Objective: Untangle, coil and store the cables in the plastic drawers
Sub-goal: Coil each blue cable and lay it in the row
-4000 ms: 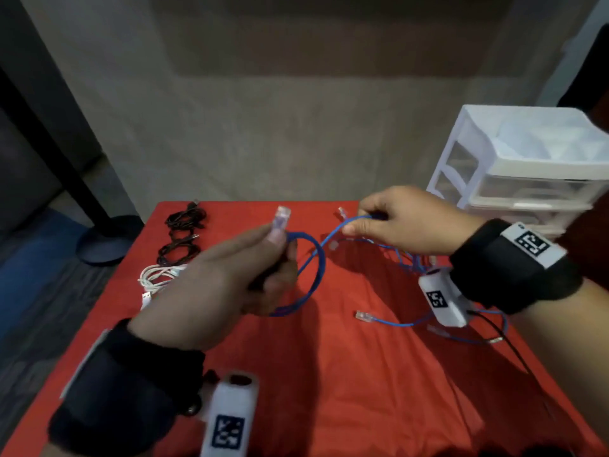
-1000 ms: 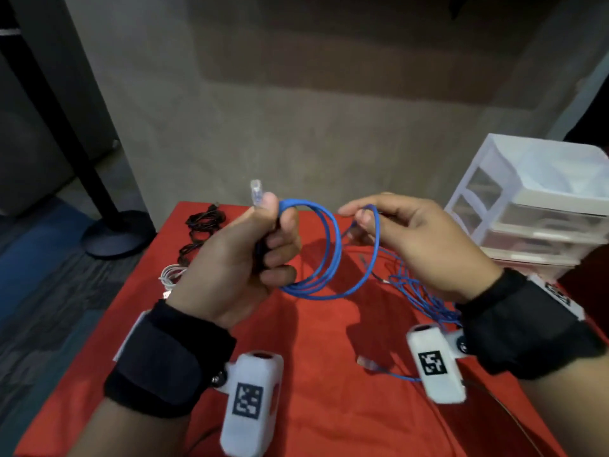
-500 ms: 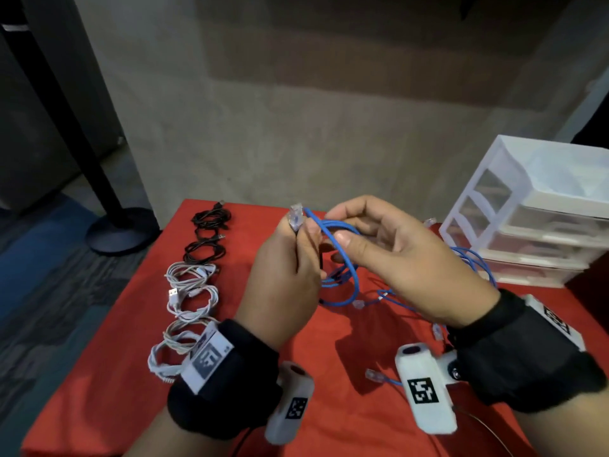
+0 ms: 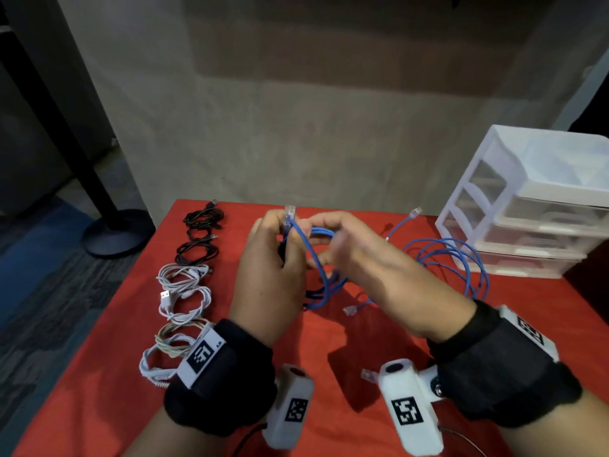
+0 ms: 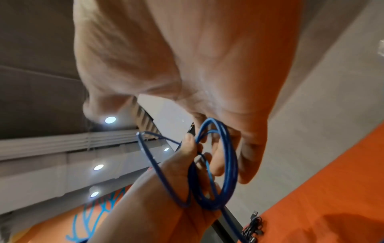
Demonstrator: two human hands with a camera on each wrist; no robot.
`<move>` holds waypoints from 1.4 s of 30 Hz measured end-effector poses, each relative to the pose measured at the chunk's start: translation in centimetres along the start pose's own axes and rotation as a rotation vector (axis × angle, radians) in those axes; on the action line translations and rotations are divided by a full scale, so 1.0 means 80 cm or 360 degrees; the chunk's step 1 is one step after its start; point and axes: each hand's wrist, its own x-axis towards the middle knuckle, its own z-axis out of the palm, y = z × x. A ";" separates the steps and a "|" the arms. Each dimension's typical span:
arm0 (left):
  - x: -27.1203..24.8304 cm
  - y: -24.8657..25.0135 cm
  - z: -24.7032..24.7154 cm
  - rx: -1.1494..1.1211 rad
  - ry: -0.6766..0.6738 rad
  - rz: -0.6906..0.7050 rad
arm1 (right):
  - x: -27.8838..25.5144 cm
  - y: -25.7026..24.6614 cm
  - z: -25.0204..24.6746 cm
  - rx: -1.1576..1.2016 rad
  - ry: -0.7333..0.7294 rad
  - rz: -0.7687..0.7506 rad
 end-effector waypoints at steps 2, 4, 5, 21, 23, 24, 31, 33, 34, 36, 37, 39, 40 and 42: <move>-0.001 0.004 0.000 -0.0227 -0.0029 -0.0038 | -0.006 0.004 0.005 -0.0158 0.0041 -0.0046; 0.001 0.011 -0.003 -0.0214 -0.0035 -0.0004 | -0.005 0.006 0.004 0.0006 0.0256 -0.0105; 0.003 0.016 -0.005 -0.0208 -0.0079 -0.0006 | -0.008 0.007 -0.001 0.0163 0.0308 -0.0084; 0.012 0.049 -0.033 -0.1712 -0.0751 -0.1003 | 0.006 -0.001 -0.026 -0.0101 0.0114 -0.0305; 0.013 0.051 -0.033 -0.1670 -0.0751 -0.1002 | 0.004 -0.003 -0.028 -0.0295 0.0041 -0.0370; 0.013 0.052 -0.032 -0.1663 -0.0752 -0.1006 | 0.003 -0.003 -0.028 -0.0343 0.0027 -0.0390; 0.013 0.053 -0.032 -0.1649 -0.0741 -0.1096 | 0.003 -0.001 -0.029 -0.0507 0.0136 -0.0346; 0.010 0.053 -0.030 -0.1618 -0.0743 -0.1085 | 0.002 -0.007 -0.034 -0.0750 0.0161 -0.0422; 0.008 0.052 -0.029 -0.1595 -0.0737 -0.1055 | 0.003 -0.011 -0.036 -0.0866 0.0163 -0.0479; 0.005 0.054 -0.028 -0.1584 -0.0753 -0.0972 | 0.006 -0.018 -0.042 -0.0946 0.0163 -0.0553; 0.006 0.056 -0.028 -0.1600 -0.0757 -0.0935 | 0.007 -0.020 -0.043 -0.0887 0.0152 -0.0545; 0.009 0.060 -0.027 -0.1613 -0.0664 -0.0889 | 0.006 -0.019 -0.033 -0.0562 0.0099 -0.0454; 0.011 0.062 -0.026 -0.1625 -0.0562 -0.0877 | 0.004 -0.016 -0.026 -0.0313 0.0078 -0.0356; 0.015 0.062 -0.025 -0.1659 -0.0314 -0.0848 | -0.004 -0.008 -0.011 0.0253 0.0010 -0.0028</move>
